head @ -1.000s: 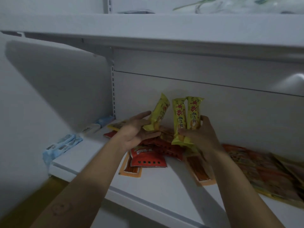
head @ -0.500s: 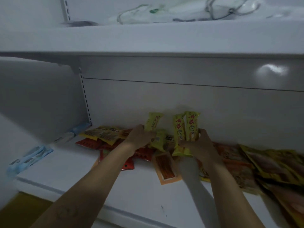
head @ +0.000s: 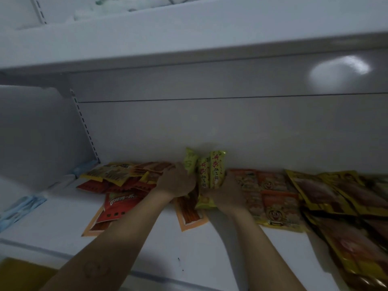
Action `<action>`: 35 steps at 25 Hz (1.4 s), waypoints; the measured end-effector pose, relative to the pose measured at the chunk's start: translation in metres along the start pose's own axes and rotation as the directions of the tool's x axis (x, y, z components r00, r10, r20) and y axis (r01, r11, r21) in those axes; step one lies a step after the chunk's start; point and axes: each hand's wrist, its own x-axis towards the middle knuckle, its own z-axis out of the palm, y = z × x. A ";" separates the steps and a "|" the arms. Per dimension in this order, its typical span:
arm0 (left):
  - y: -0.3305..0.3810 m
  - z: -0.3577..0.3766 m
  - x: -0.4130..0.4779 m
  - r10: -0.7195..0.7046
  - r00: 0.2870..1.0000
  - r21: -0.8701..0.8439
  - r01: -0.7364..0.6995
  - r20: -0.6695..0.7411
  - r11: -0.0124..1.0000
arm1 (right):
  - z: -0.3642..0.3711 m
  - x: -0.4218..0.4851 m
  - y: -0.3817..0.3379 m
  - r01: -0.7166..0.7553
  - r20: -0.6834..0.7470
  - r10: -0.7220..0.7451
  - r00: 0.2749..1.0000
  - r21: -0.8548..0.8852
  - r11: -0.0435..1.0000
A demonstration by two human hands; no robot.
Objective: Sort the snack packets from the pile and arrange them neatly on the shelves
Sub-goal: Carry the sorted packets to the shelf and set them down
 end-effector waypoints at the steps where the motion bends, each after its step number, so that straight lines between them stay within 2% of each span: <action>1: -0.001 0.002 0.000 0.004 1.000 -0.015 -0.004 0.014 1.000 | -0.001 -0.001 0.000 -0.010 0.001 0.010 1.000 -0.025 1.000; 7: 0.004 0.005 -0.015 -0.059 0.998 -0.102 0.059 0.000 0.993 | 0.000 -0.009 -0.006 0.007 0.006 -0.006 1.000 -0.164 0.986; 10: -0.003 0.009 -0.009 -0.046 0.997 -0.223 0.058 0.057 0.973 | 0.003 -0.009 -0.005 0.033 0.035 -0.028 0.999 -0.159 0.987; 13: -0.023 0.022 0.006 0.002 0.999 -0.388 0.013 0.037 0.921 | 0.005 -0.010 -0.005 0.050 0.055 -0.042 0.998 -0.152 0.987; 16: -0.002 0.006 -0.034 0.056 0.996 -0.673 0.004 0.067 0.739 | 0.006 -0.012 -0.005 0.068 0.053 -0.062 0.997 -0.121 0.990; 18: 0.001 0.006 -0.043 0.063 0.997 -0.784 0.004 0.054 0.621 | 0.007 -0.012 -0.004 0.079 0.039 -0.075 0.996 -0.093 0.993; 20: -0.002 0.006 -0.049 0.066 0.997 -0.867 0.001 0.040 0.499 | 0.005 -0.013 -0.006 0.083 0.025 -0.082 0.996 -0.038 0.996; 23: -0.014 0.008 -0.056 0.010 0.997 -0.956 0.070 0.076 0.286 | 0.002 -0.010 -0.007 0.050 -0.029 -0.047 0.998 0.094 0.994; 25: -0.017 0.005 -0.060 0.026 0.998 -0.977 0.055 0.061 0.204 | 0.001 -0.009 -0.008 0.042 -0.079 -0.033 0.996 0.114 0.993; 27: -0.024 0.005 -0.062 0.081 0.996 -0.981 0.022 0.038 0.191 | 0.001 -0.010 -0.010 0.044 -0.088 -0.034 0.996 0.109 0.993; 31: -0.031 -0.004 -0.071 0.223 0.975 -0.964 -0.053 0.007 0.262 | 0.005 -0.023 -0.024 0.111 -0.102 -0.101 0.990 0.101 0.989; 35: -0.031 -0.010 -0.066 0.304 0.953 -0.963 -0.080 0.002 0.258 | 0.002 -0.044 -0.027 0.172 -0.158 -0.160 0.974 0.065 0.983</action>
